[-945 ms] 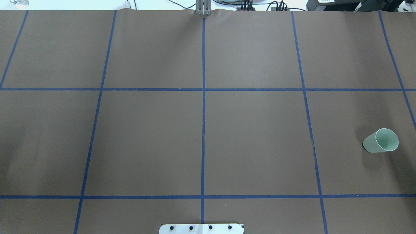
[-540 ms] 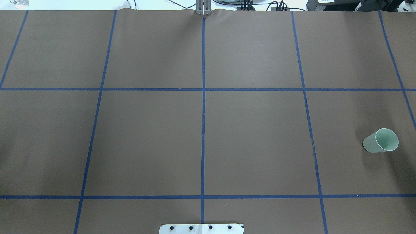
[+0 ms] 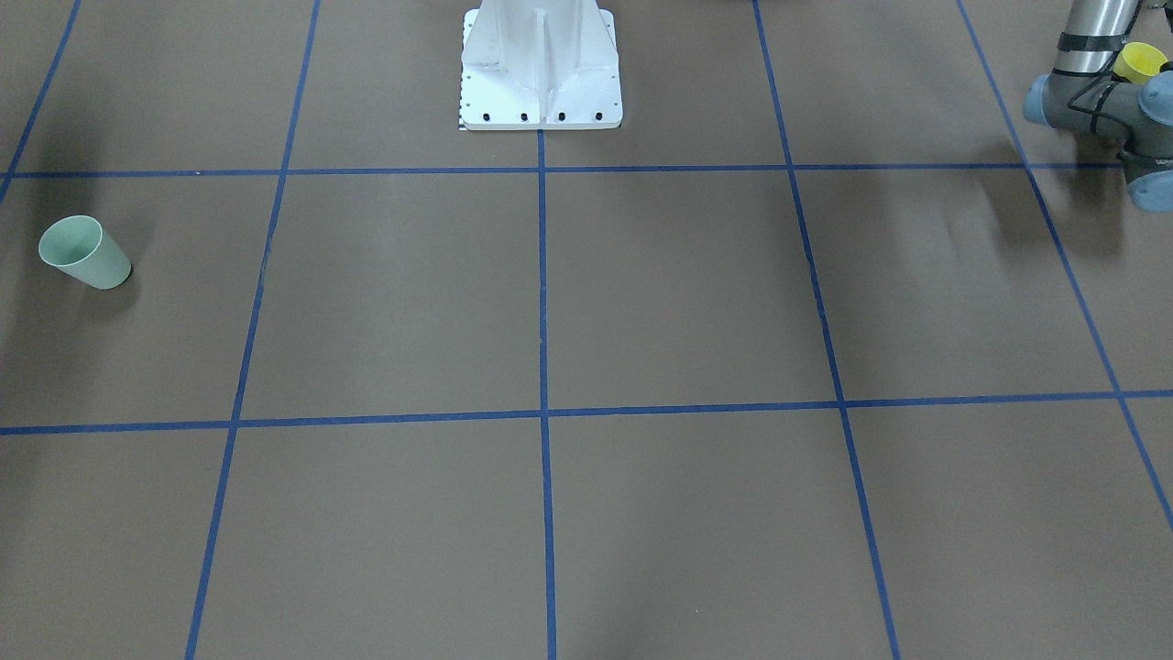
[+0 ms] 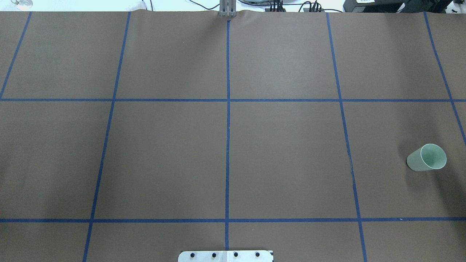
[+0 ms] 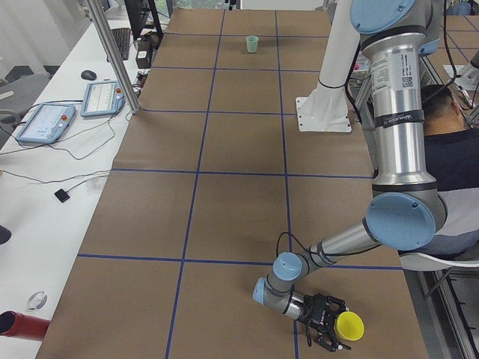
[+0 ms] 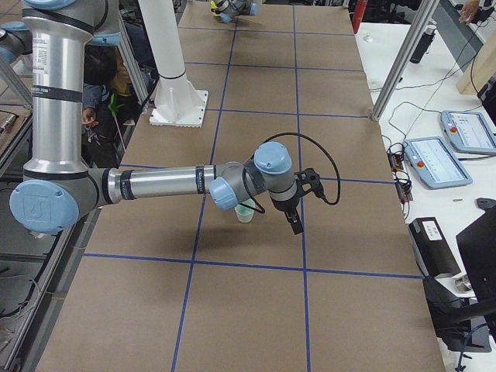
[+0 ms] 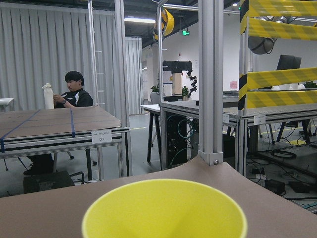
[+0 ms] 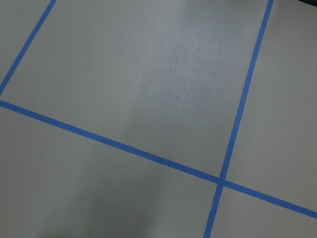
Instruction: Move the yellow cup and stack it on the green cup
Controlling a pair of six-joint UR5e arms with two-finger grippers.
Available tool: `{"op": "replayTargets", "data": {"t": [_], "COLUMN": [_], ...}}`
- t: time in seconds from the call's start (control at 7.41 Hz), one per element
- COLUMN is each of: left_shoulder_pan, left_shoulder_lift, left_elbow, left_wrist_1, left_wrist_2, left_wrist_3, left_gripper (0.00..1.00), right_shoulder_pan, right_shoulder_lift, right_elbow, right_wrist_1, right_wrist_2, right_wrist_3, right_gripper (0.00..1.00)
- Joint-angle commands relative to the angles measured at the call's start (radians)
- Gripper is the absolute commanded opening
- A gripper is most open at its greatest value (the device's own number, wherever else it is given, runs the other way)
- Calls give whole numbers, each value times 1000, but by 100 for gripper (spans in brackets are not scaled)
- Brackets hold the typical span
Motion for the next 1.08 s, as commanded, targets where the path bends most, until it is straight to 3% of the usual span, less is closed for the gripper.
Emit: {"op": "replayTargets", "data": {"t": [0.0, 0.27, 0.41, 0.95], "left_shoulder_pan": [5, 9, 20, 34], "left_shoulder_lift": [6, 6, 6, 11], "left_elbow": [10, 10, 7, -4], "left_wrist_1": [-34, -68, -68, -59], "left_wrist_2": [0, 2, 7, 129], "left_wrist_3": [-27, -30, -30, 28], "left_gripper": [79, 37, 28, 20], "right_shoulder_pan": [-3, -3, -3, -6], "right_shoulder_lift": [-3, -3, -3, 1], "right_elbow": [1, 1, 1, 1], "right_wrist_1": [2, 2, 2, 0], "right_wrist_2": [0, 0, 0, 0], "right_wrist_3": [-4, -4, -3, 8], "right_gripper": [100, 100, 100, 100]}}
